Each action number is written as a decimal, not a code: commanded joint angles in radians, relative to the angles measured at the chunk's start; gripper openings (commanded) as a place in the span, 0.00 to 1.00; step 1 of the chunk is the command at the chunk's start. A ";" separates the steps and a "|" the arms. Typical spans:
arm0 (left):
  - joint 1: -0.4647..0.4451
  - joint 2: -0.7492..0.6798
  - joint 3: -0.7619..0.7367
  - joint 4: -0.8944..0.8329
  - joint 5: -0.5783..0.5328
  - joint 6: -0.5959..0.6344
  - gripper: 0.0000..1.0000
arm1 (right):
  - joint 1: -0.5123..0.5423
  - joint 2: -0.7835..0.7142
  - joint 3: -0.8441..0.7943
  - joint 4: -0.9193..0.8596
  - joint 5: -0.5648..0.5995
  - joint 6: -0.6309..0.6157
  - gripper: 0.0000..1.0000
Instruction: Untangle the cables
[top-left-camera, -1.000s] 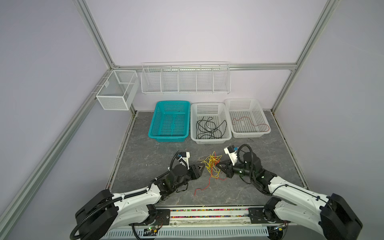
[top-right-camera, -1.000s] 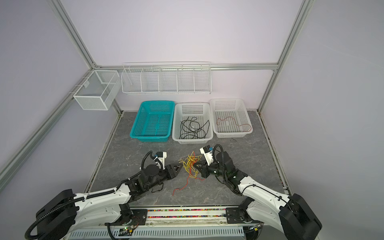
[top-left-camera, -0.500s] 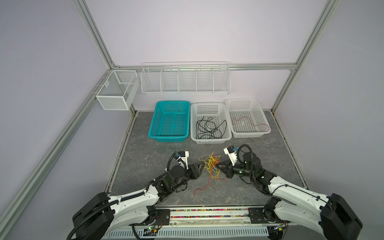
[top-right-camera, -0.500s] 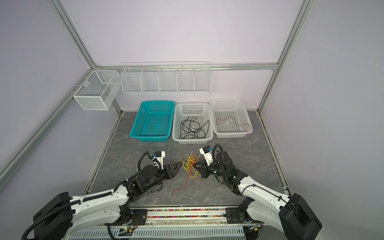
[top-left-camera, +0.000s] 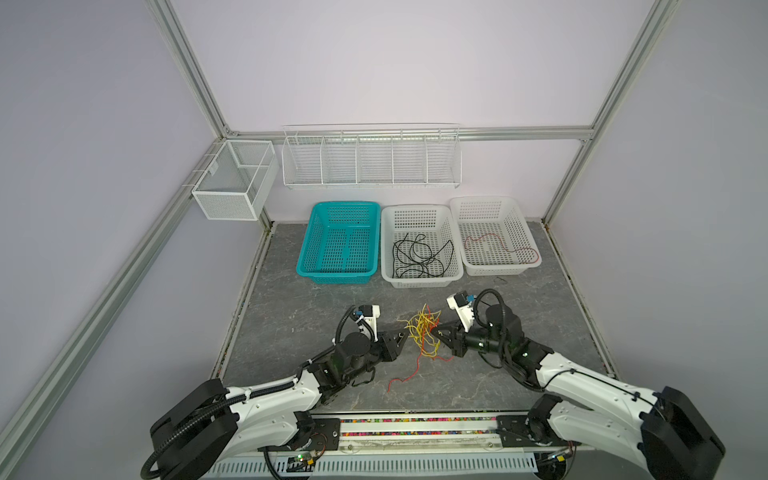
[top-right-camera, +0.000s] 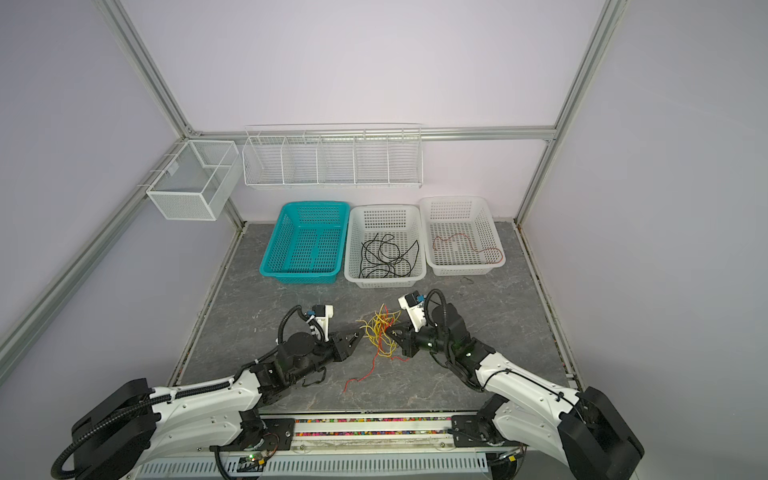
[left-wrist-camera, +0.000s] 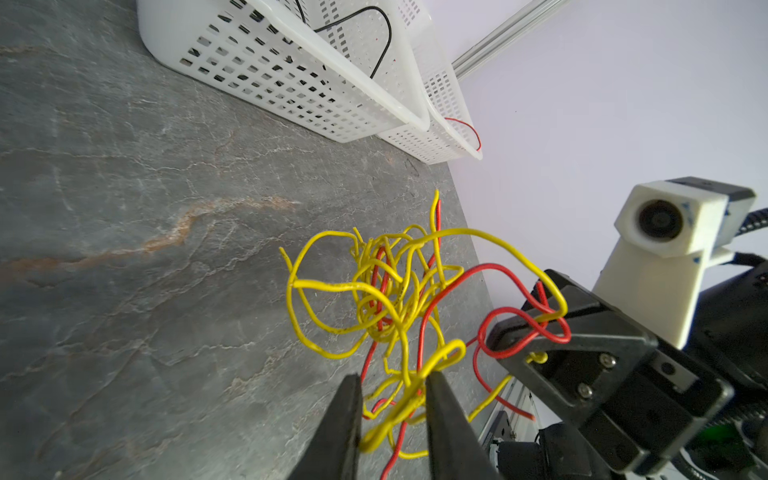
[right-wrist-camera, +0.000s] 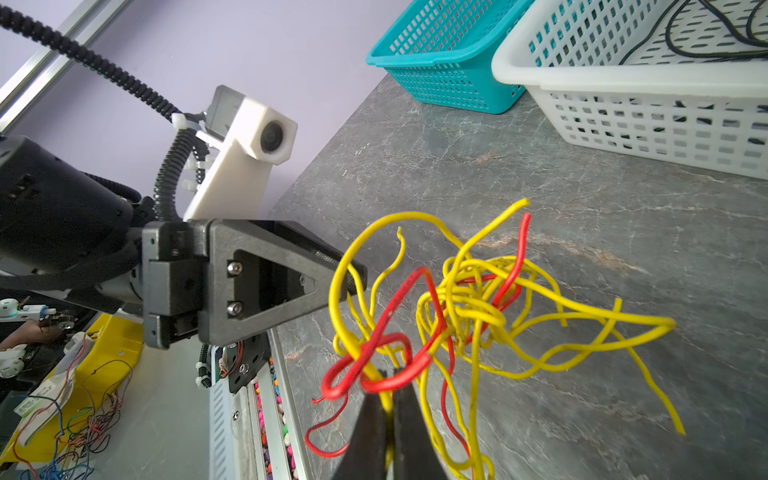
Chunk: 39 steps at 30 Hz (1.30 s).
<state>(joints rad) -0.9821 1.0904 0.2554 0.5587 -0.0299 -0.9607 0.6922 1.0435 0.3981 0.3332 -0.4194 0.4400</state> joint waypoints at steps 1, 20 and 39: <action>0.000 0.012 -0.013 0.073 0.018 -0.004 0.23 | 0.009 -0.011 0.002 0.032 -0.005 -0.020 0.06; 0.002 -0.699 0.026 -0.460 -0.292 0.046 0.00 | 0.006 0.099 0.085 -0.170 0.224 -0.020 0.06; 0.002 -0.567 0.432 -1.160 -0.354 0.192 0.00 | -0.049 0.242 0.151 -0.254 0.231 0.013 0.07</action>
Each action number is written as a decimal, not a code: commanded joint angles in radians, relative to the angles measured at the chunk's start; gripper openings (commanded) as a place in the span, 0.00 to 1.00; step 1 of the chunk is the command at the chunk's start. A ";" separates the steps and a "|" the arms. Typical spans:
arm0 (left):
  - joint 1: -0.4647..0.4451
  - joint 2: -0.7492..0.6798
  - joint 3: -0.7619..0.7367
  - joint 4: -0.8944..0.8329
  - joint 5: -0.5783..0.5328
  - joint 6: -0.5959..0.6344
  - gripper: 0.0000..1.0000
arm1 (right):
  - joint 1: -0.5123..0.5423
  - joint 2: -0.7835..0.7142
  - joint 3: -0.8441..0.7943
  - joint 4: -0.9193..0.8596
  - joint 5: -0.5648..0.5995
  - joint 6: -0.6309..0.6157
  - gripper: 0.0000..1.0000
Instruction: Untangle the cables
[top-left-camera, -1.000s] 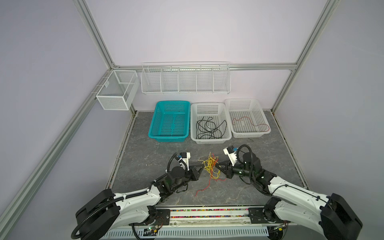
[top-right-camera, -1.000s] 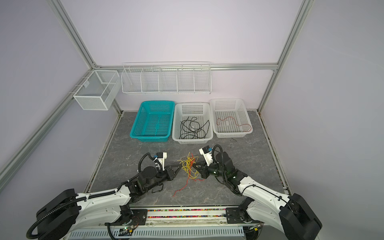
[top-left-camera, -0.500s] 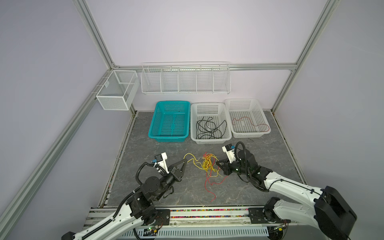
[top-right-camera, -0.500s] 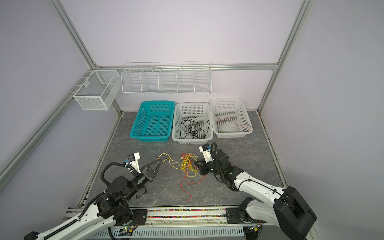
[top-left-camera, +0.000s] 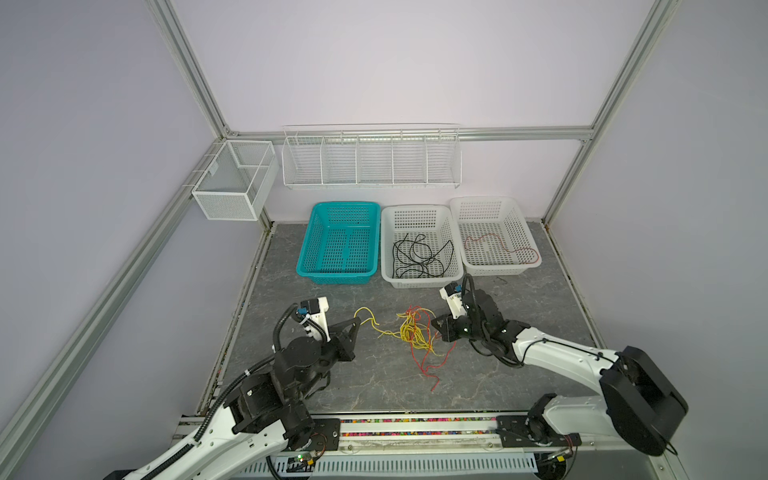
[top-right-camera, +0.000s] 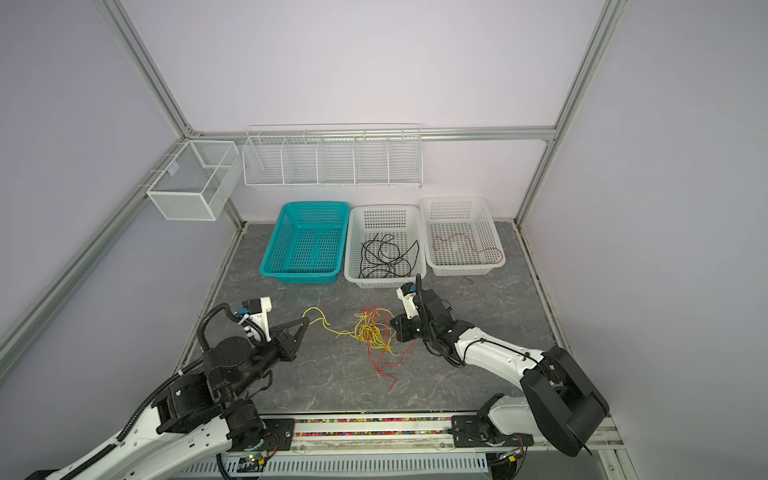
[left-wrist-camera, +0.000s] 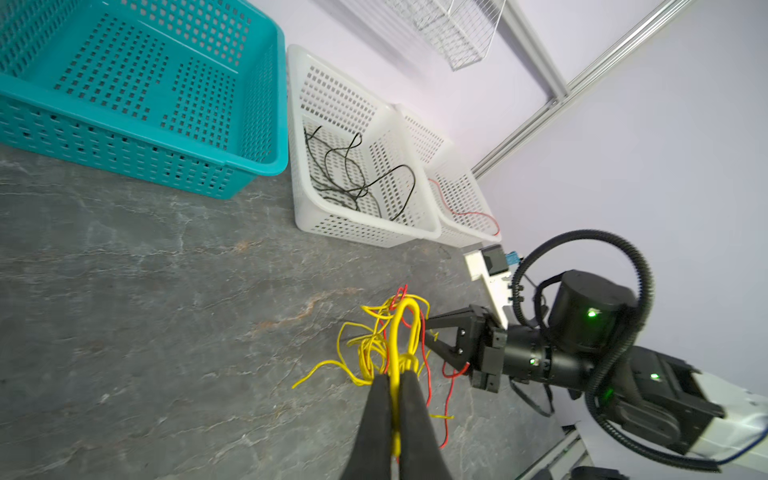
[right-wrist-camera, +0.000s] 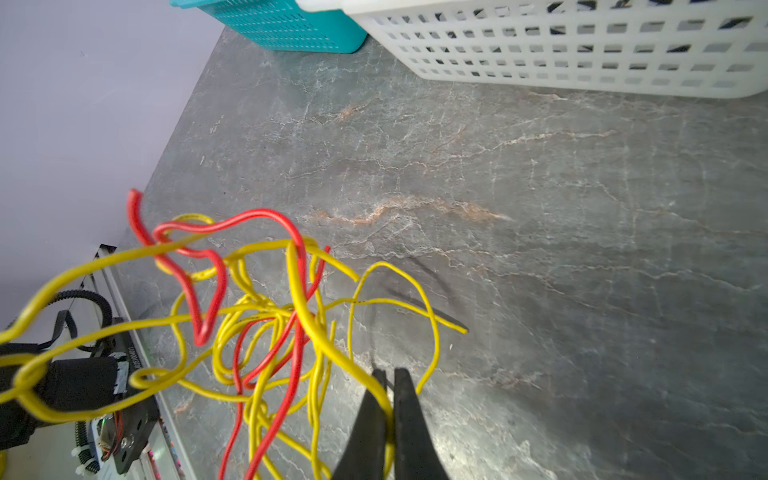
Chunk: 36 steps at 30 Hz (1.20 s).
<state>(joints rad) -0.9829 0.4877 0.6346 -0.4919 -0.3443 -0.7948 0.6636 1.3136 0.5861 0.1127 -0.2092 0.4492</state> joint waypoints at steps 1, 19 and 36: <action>0.002 0.051 0.051 -0.113 -0.029 0.021 0.00 | -0.020 -0.039 -0.043 -0.024 0.009 0.000 0.09; 0.003 0.107 -0.086 0.060 0.095 -0.142 0.00 | 0.053 -0.238 0.022 -0.104 -0.034 -0.045 0.55; 0.001 0.172 -0.097 -0.031 0.041 -0.148 0.00 | 0.060 -0.300 0.226 -0.547 0.000 -0.015 0.56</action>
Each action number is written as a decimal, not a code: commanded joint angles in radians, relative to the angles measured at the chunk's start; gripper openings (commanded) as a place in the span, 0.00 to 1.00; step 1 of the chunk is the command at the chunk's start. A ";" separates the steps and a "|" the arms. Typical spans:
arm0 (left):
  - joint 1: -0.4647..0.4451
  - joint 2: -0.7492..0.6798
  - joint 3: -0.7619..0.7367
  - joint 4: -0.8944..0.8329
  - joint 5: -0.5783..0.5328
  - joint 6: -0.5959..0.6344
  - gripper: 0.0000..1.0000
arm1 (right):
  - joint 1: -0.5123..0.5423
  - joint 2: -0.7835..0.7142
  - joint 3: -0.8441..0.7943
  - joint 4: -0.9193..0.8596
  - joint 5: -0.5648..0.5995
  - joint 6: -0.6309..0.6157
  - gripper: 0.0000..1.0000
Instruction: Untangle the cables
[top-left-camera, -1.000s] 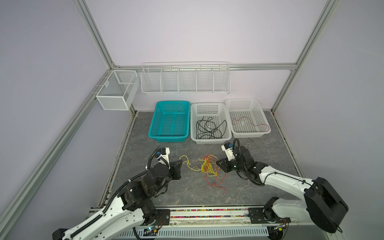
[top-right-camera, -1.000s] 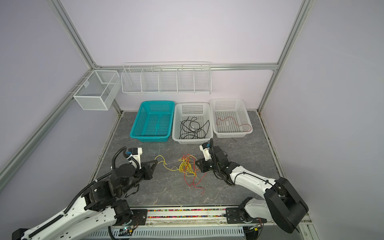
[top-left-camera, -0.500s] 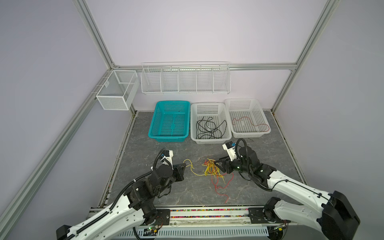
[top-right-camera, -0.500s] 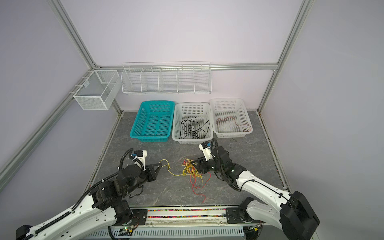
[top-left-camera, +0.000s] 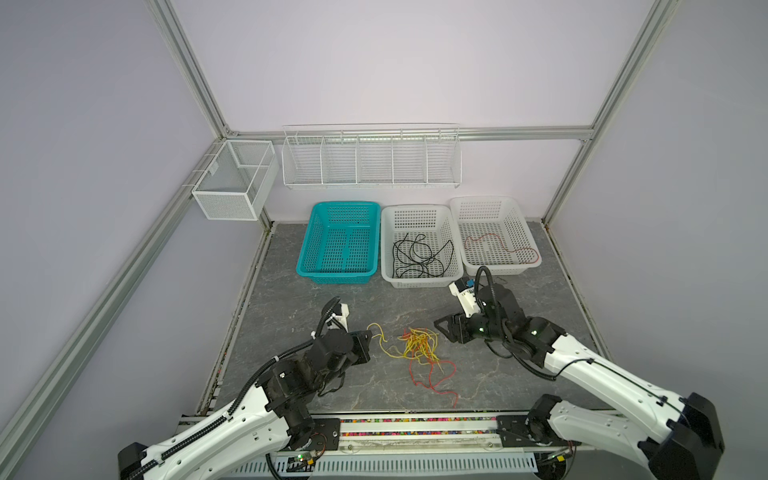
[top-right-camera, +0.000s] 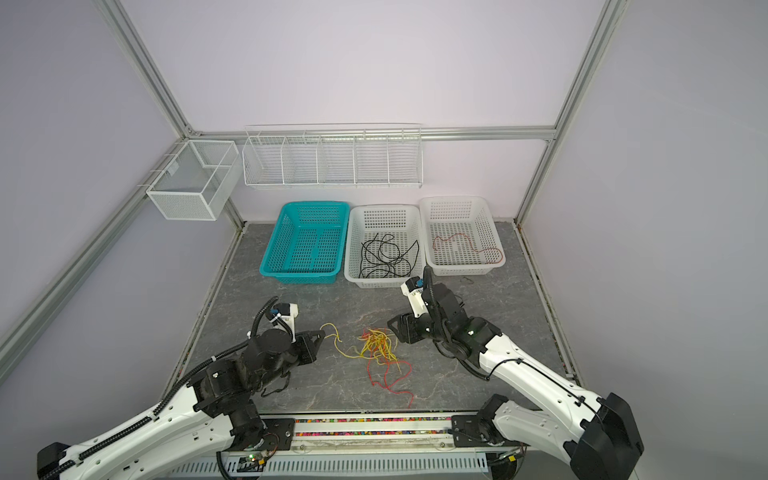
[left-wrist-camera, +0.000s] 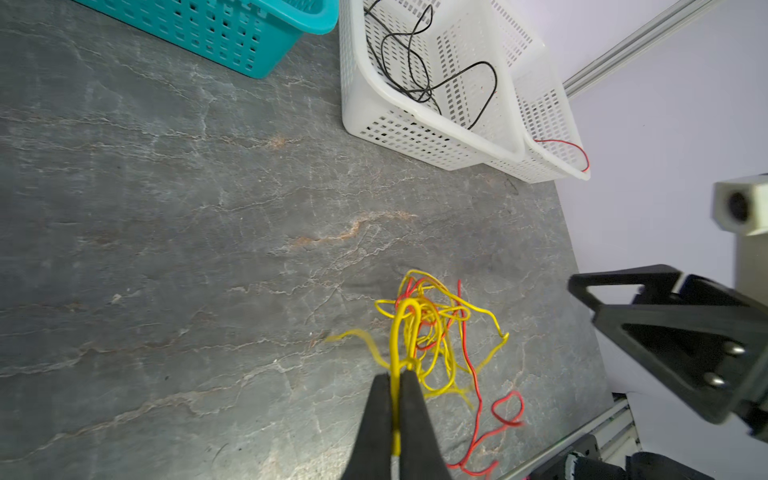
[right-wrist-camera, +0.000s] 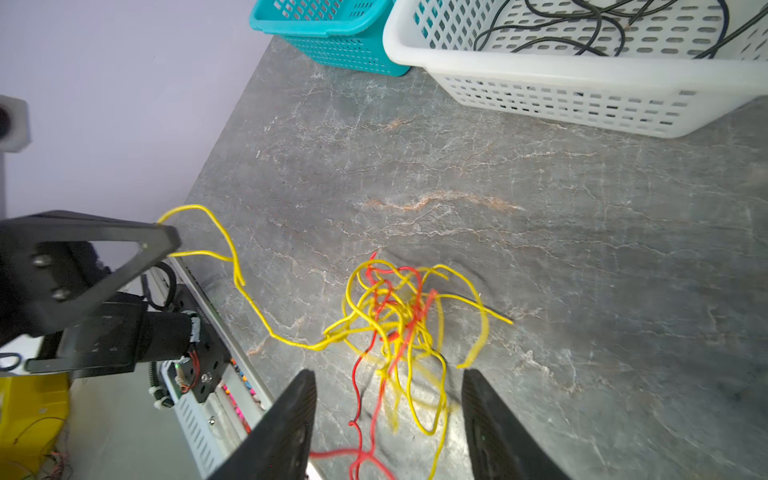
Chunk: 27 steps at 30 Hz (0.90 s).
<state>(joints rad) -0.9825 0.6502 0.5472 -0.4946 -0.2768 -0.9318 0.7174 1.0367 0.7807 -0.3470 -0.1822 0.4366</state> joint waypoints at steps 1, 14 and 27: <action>0.002 0.012 -0.014 -0.019 -0.024 -0.010 0.00 | 0.006 -0.028 0.031 -0.091 -0.040 0.000 0.54; 0.001 0.016 -0.041 0.027 0.001 -0.013 0.00 | 0.074 -0.019 -0.133 -0.054 -0.045 0.024 0.55; 0.000 -0.025 -0.059 0.010 -0.021 -0.013 0.00 | 0.156 -0.011 -0.264 0.108 -0.007 0.085 0.27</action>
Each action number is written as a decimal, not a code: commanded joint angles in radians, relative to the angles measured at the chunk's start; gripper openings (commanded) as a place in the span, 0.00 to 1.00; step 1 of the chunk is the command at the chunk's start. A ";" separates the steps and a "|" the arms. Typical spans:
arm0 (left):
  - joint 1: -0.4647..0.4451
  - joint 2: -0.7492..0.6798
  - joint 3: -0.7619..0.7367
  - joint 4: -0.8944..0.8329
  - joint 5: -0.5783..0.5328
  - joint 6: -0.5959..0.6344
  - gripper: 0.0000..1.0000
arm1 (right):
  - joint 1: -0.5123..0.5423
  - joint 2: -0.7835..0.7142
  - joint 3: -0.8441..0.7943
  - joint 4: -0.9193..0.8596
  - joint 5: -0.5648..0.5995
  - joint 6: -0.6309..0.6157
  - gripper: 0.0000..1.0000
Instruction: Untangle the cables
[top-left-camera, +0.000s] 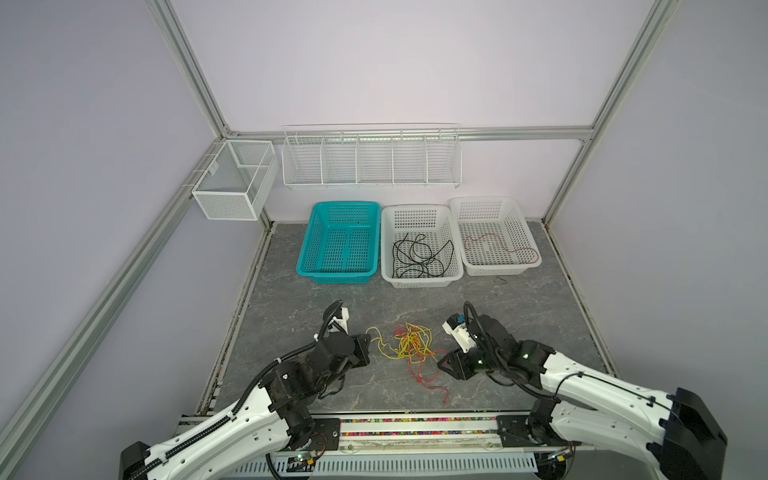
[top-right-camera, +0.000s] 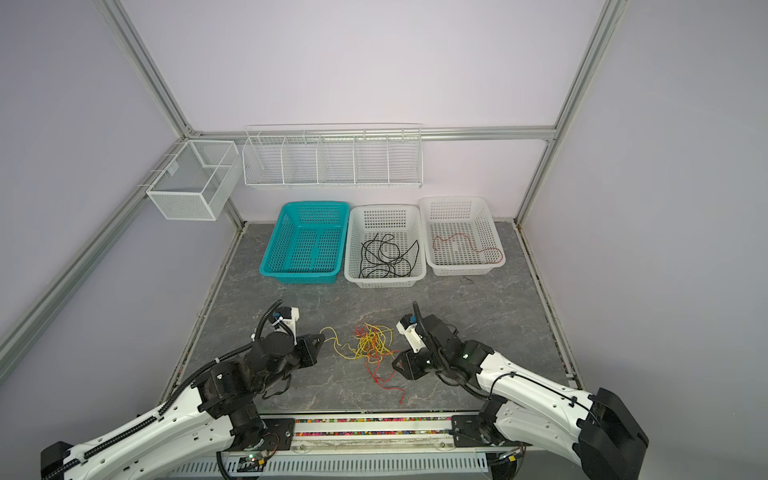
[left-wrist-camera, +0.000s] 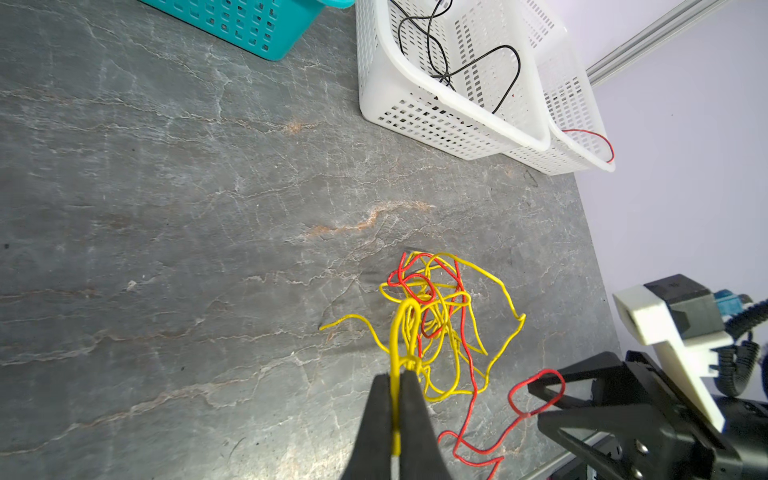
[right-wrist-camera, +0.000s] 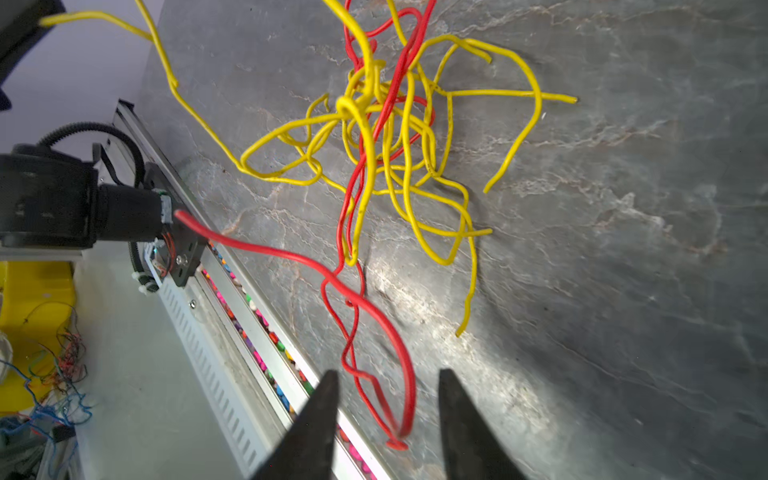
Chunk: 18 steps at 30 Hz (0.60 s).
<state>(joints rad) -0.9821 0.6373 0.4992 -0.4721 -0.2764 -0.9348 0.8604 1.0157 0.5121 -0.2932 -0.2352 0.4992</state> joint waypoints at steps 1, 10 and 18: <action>0.000 -0.015 -0.013 -0.016 -0.023 -0.011 0.00 | 0.016 0.002 0.010 0.043 0.061 0.021 0.21; 0.000 -0.075 -0.043 -0.101 -0.073 -0.037 0.00 | 0.014 -0.283 0.194 -0.350 0.408 -0.057 0.06; 0.001 -0.098 -0.050 -0.194 -0.108 -0.039 0.00 | -0.009 -0.371 0.462 -0.625 0.643 -0.106 0.06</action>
<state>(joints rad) -0.9821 0.5491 0.4660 -0.5781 -0.3370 -0.9619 0.8635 0.6792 0.8921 -0.7868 0.2546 0.4286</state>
